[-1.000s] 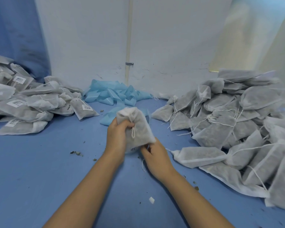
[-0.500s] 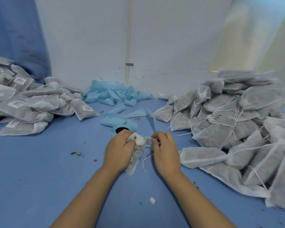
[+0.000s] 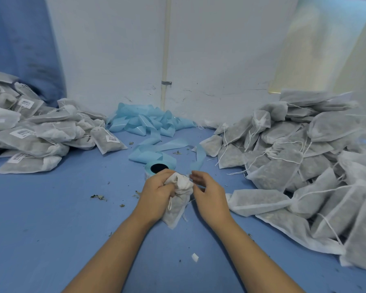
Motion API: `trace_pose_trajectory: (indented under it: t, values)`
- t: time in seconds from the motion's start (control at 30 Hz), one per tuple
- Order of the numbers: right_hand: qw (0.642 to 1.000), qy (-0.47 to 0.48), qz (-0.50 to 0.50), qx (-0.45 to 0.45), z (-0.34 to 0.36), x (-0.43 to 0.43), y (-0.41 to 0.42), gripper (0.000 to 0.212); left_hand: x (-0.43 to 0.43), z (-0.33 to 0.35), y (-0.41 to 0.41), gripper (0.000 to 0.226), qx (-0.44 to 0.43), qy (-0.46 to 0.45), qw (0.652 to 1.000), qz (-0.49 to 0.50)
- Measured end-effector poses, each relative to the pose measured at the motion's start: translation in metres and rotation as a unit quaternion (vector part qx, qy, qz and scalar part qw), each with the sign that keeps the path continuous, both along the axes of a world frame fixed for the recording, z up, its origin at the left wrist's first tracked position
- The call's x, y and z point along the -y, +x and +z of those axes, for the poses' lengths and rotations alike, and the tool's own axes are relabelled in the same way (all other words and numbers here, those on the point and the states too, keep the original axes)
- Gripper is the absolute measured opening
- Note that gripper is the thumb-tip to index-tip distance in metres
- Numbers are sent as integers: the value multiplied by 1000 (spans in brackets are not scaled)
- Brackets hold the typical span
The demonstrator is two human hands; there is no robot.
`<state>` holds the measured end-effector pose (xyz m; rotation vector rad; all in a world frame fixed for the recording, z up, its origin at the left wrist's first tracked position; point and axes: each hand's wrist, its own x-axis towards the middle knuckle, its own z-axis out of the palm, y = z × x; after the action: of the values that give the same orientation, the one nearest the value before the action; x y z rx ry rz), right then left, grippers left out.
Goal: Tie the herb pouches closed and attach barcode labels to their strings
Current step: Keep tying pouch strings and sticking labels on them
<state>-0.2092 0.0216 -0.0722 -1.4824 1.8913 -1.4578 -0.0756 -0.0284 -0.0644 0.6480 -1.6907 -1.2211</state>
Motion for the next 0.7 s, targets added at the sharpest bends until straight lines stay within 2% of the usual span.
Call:
trace_pose_trajectory:
  t: [0.17, 0.27, 0.4, 0.5, 0.7]
  values:
    - [995, -4, 31, 94, 2, 1, -5, 21, -1, 2, -2, 31, -1, 9, 1000, -2]
    - [990, -15, 34, 137, 2, 2, -5, 24, -1, 1, -2, 30, 1, 6, 1000, -4]
    - [984, -19, 35, 175, 3, 2, -6, 21, -3, 2, -1, 33, -5, 0, 1000, -8]
    - [978, -27, 32, 204, 4, 2, -6, 18, -3, 2, -2, 44, -5, -8, 1000, -4]
    - [969, -49, 8, 240, 4, 2, -8, 12, -4, 4, -2, 40, -6, -12, 1000, 14]
